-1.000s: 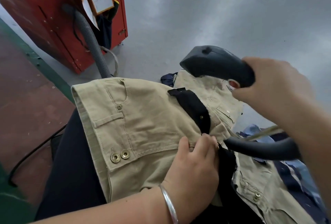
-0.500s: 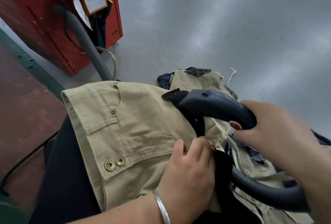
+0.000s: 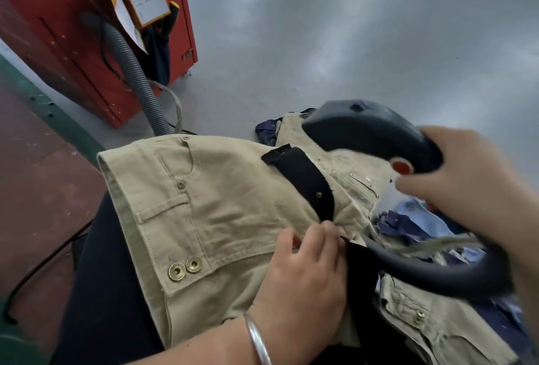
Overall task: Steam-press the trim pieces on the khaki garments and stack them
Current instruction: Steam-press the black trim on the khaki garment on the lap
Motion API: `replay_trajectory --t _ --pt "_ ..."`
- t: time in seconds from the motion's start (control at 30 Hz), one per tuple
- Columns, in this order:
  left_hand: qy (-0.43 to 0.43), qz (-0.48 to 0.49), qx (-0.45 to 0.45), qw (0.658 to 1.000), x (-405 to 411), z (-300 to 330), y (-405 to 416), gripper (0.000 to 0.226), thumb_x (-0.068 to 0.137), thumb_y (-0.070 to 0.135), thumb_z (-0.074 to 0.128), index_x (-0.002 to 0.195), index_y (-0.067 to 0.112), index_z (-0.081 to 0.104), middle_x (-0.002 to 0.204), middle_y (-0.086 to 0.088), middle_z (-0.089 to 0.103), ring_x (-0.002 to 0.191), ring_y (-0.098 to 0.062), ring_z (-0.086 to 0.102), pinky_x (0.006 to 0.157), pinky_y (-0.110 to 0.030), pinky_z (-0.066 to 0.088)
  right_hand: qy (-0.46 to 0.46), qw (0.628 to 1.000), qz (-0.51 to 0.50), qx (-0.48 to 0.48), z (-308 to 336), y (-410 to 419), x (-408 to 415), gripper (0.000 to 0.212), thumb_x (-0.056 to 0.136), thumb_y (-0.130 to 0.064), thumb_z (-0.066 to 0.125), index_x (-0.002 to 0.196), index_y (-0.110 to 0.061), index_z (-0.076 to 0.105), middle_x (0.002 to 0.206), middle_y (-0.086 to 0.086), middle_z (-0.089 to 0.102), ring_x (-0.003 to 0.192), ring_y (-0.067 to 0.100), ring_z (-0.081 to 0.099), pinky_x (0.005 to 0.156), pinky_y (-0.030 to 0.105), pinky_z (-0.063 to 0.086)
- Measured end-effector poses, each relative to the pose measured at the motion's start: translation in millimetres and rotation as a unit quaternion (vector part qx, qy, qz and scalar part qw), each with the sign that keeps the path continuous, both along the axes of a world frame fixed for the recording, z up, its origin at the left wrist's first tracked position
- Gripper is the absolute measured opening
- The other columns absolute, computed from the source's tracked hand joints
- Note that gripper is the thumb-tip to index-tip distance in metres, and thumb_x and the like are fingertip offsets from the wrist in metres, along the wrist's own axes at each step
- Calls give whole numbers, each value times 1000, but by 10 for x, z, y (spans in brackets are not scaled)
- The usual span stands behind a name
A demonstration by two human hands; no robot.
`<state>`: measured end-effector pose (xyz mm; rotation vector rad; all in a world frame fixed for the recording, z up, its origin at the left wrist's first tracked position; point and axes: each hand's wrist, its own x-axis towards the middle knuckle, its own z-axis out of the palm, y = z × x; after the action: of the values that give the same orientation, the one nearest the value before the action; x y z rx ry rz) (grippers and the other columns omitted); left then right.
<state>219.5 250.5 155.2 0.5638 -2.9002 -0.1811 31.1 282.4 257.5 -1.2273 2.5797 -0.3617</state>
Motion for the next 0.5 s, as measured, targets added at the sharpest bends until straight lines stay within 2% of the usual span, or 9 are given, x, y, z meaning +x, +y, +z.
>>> replay_trajectory --t 0.07,0.2,0.3,0.43,0.5 --pt "5 3 1 1000 -4 -3 9 43 82 18 39 113 4 67 110 -14 66 85 -25 61 67 -33 48 -9 999 -7 30 20 355 52 37 51 -57 53 85 -43 58 56 -13 62 37 15 58 43 42 54" --pt "5 -7 -11 1000 -1 -6 20 40 81 15 39 104 6 70 110 -17 66 84 -26 60 67 -33 46 21 995 -24 93 -64 711 153 37 54 -59 48 86 -43 56 66 -24 61 42 7 53 45 37 50" --pt "-3 -13 -9 1000 3 1 18 38 79 15 39 96 8 72 108 -18 67 83 -27 61 67 -33 48 5 994 -37 107 -160 659 220 19 62 -52 62 77 -42 55 54 -8 59 48 10 55 46 34 44" --pt "-2 -13 -20 1000 2 4 5 40 80 15 37 99 7 72 108 -17 67 83 -26 61 68 -33 48 -14 995 -28 98 -294 363 163 14 71 -43 67 78 -35 58 51 -9 59 44 7 55 44 25 36" --pt "-1 -10 -24 1000 2 2 1 42 81 15 36 101 7 72 109 -16 67 84 -26 61 69 -34 49 -10 997 -26 66 -371 163 99 15 75 -36 71 79 -30 58 54 -6 58 48 10 56 46 25 34"
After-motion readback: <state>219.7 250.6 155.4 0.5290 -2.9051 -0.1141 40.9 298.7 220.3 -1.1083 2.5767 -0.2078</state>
